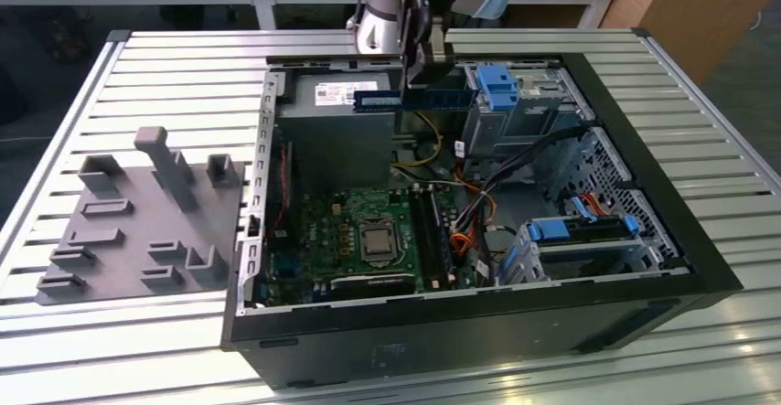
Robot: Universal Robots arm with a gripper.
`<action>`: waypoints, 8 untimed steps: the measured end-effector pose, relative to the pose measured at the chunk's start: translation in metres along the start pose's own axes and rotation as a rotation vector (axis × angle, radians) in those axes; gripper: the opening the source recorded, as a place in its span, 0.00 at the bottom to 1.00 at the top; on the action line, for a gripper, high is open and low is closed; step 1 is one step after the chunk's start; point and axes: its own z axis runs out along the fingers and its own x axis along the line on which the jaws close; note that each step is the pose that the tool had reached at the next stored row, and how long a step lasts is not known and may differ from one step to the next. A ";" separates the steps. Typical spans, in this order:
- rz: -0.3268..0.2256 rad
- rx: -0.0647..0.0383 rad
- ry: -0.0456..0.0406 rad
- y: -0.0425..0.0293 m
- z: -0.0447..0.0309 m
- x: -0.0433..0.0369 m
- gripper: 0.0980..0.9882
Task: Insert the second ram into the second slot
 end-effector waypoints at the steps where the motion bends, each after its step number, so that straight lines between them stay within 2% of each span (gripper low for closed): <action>1: 0.000 0.000 0.0012 0.0001 -0.0001 0.0043 0.04; 2: 0.000 0.000 0.0024 0.0002 -0.0001 0.0080 0.04; 8: 0.000 0.000 0.0033 0.0003 -0.0002 0.0104 0.04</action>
